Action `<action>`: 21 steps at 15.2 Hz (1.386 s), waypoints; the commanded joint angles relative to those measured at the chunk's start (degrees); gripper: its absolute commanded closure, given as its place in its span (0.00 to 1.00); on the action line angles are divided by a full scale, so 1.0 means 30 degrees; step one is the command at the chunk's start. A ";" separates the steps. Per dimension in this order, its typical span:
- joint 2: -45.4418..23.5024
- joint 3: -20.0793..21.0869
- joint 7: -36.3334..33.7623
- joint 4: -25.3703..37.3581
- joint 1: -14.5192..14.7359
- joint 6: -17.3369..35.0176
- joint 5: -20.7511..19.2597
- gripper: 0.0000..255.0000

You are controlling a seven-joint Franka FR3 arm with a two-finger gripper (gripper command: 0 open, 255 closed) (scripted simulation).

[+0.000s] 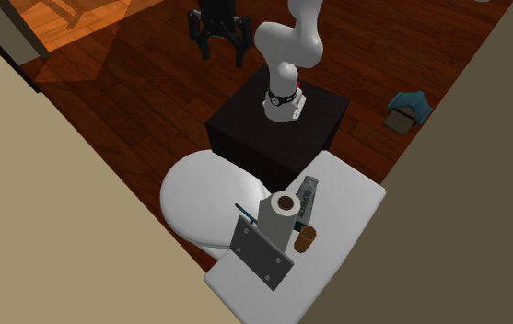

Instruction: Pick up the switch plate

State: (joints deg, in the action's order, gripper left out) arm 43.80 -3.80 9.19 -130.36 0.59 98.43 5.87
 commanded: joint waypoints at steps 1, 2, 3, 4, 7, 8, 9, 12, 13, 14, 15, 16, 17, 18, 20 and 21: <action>0.0000 0.0000 0.0000 0.0000 0.0000 0.0000 0.0000 0.00; -0.0636 0.0095 0.0480 0.0179 0.0234 0.0466 -0.0153 0.00; -0.1273 0.0194 0.0947 0.0374 0.0462 0.0920 -0.0309 0.00; -0.1910 0.0301 0.1406 0.0583 0.0679 0.1361 -0.0466 0.00; -0.3814 0.0652 0.2712 0.1290 0.1289 0.2606 -0.0965 0.00; -0.4444 0.0782 0.3125 0.1548 0.1476 0.2996 -0.1143 0.00; -0.5071 0.0918 0.3526 0.1816 0.1656 0.3374 -0.1328 0.00; -0.6927 0.1365 0.4657 0.2671 0.2153 0.4437 -0.1935 0.00; -0.7538 0.1526 0.5010 0.2970 0.2305 0.4768 -0.2158 0.00; -0.8143 0.1692 0.5349 0.3275 0.2452 0.5089 -0.2393 0.00; -0.8744 0.1864 0.5677 0.3586 0.2593 0.5398 -0.2641 0.00; -0.9340 0.2038 0.5991 0.3900 0.2733 0.5698 -0.2903 0.00; -0.9931 0.2216 0.6292 0.4219 0.2869 0.5986 -0.3179 0.00; -1.0518 0.2395 0.6580 0.4541 0.3004 0.6265 -0.3471 0.00; -1.1678 0.2753 0.7118 0.5192 0.3275 0.6792 -0.4102 0.00; -1.2252 0.2935 0.7369 0.5521 0.3409 0.7041 -0.4440 0.00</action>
State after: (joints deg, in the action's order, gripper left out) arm 9.07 4.51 30.29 -115.47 10.43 119.13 -6.44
